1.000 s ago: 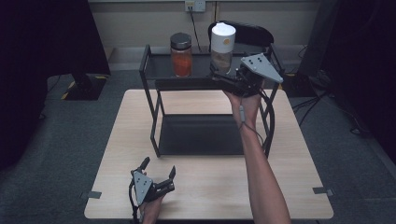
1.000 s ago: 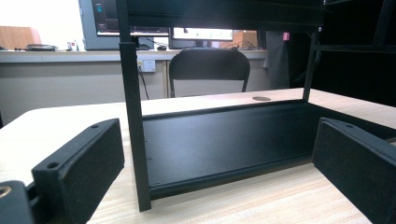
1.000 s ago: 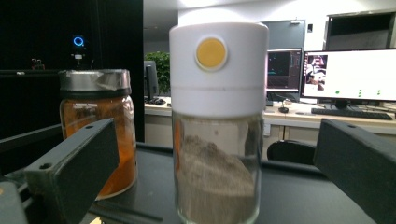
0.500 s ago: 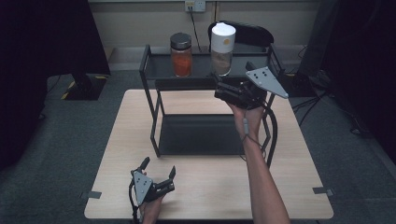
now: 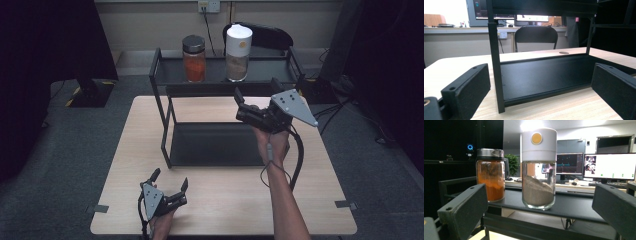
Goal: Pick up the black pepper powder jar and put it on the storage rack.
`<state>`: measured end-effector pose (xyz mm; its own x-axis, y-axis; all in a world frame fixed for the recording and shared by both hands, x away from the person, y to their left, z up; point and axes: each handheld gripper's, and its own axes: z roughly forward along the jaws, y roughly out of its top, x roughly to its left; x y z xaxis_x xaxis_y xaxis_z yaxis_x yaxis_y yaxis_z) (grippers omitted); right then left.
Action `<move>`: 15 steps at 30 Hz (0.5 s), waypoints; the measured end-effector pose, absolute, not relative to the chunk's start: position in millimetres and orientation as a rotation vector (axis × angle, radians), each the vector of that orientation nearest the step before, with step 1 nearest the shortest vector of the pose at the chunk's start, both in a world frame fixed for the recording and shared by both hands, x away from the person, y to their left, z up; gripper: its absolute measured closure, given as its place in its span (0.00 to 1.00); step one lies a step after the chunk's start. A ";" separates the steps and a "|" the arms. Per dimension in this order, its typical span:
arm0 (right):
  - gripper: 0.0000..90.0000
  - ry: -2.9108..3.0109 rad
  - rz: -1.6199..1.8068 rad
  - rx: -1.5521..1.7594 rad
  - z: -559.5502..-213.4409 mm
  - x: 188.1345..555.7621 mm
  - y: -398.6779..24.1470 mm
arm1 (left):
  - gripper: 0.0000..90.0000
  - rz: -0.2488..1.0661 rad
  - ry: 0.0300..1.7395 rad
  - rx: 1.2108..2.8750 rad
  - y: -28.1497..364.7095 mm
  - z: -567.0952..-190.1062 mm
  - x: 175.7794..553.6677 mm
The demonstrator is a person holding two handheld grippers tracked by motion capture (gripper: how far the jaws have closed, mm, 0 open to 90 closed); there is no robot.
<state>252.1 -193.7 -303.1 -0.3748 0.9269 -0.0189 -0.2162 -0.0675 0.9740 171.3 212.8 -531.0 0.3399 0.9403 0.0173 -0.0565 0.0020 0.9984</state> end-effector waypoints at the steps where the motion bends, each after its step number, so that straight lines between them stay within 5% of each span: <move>1: 0.00 1.290 1.602 0.848 -303.1 252.1 -193.7 | 0.02 0.982 0.908 1.318 212.8 -531.0 171.3; 15: 0.00 1.255 1.608 0.857 -335.5 227.4 -202.2 | 0.02 0.982 0.907 1.319 212.8 -531.0 171.3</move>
